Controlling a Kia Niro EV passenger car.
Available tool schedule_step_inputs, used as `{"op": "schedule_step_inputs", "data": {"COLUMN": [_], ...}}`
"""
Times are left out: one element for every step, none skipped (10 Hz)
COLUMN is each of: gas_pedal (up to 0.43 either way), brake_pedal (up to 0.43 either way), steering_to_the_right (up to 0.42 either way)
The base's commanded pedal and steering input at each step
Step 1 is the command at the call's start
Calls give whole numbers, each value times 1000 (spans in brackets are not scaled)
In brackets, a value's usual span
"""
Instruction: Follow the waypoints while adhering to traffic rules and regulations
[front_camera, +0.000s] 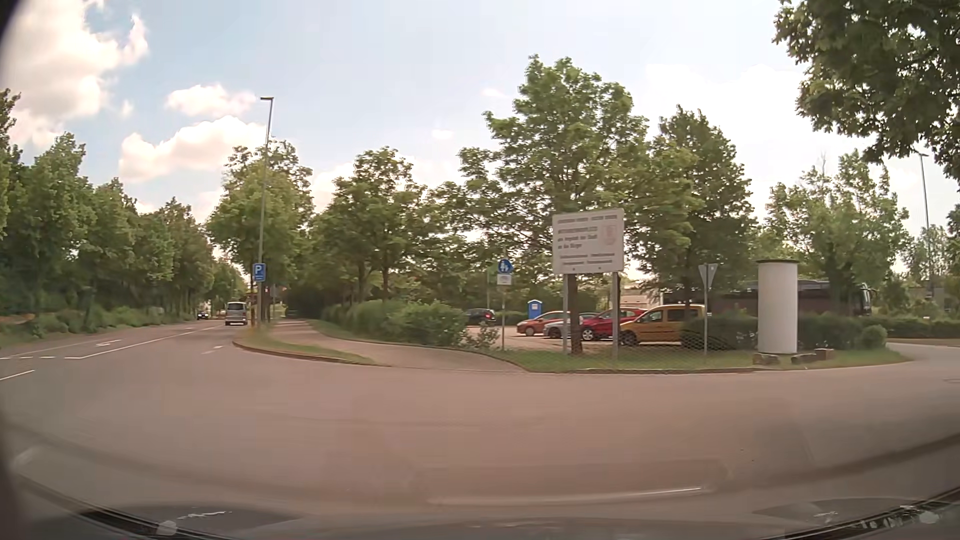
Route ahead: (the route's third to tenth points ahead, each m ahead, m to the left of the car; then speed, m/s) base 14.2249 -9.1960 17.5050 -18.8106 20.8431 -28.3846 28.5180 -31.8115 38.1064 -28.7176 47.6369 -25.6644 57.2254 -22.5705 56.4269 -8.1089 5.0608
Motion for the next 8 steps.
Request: {"op": "schedule_step_inputs", "data": {"gas_pedal": [98, 110, 118, 118, 118, 118, 130, 130], "brake_pedal": [12, 12, 12, 12, 12, 12, 12, 12], "steering_to_the_right": [362, 377, 391, 404, 423, 432, 428, 422]}}
